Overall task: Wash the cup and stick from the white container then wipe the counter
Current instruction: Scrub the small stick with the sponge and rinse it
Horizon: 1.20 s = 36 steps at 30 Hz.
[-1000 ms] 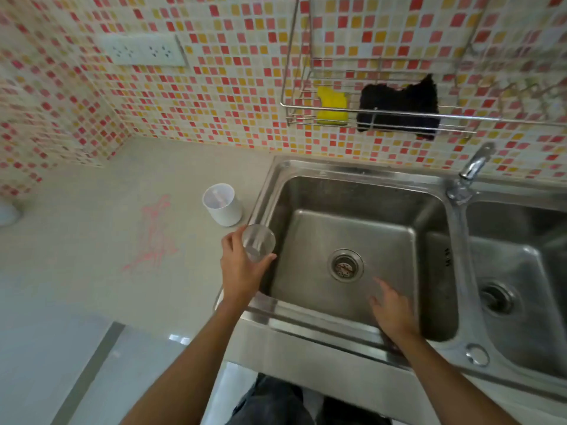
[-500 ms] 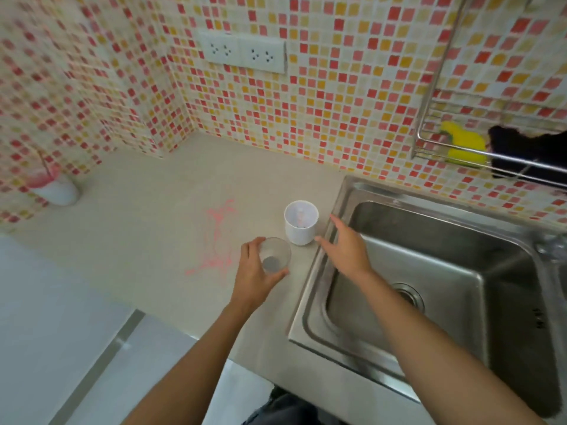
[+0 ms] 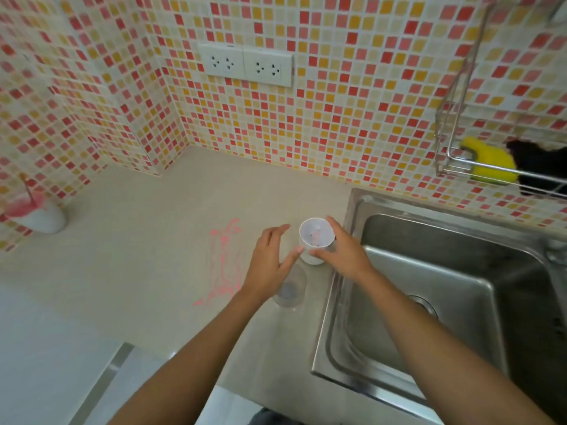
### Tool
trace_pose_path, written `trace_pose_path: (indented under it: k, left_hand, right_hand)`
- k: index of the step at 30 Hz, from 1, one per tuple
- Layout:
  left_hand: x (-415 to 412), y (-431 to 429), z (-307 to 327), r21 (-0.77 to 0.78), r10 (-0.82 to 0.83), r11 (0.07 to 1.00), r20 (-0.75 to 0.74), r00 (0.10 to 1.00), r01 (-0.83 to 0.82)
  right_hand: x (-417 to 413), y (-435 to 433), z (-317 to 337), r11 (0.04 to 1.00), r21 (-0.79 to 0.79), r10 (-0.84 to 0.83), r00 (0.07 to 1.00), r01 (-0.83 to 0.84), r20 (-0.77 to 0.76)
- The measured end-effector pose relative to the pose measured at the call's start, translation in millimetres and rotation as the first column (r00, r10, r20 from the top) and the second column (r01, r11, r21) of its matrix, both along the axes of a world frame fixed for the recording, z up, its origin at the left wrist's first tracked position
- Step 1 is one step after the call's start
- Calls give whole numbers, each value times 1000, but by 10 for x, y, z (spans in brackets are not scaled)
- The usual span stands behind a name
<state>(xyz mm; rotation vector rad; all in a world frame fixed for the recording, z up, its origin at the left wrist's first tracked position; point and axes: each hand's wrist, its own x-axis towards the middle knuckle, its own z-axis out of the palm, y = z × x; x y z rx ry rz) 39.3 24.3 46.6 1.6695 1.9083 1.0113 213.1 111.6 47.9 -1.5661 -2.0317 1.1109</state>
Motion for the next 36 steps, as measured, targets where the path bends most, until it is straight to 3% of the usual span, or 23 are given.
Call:
trace_pose_path:
  k: [3,8,23,27,32,36]
  left_hand:
    - [5,428,162,58,-130,988,-191,973,143]
    - [-24,921,130,-43,-423,898,-360,832,438]
    - [-56,1051,227,-66,-542,801,-500,675,595]
    - [-28,1050,236,-109,-538,780,-621,571,616]
    - [-3,974,339,5,-421,841,-622,661,540]
    - [30,934,533,98,-324,915,-399,858,391]
  right_hand:
    - [-26,19,40,999,-1,39,999,-39,-22]
    - [-21,52,-22,999,6,32,999,-31,-15]
    - [-71,42,-132,996,-51,-76,993,71,-92]
    - [-105,31,-147,995,-37,-93,993,90,-73]
    - [-134,26,-37,994,-28,-106,994,106,17]
    - [105,63,269,996,11,-93,993,92,79]
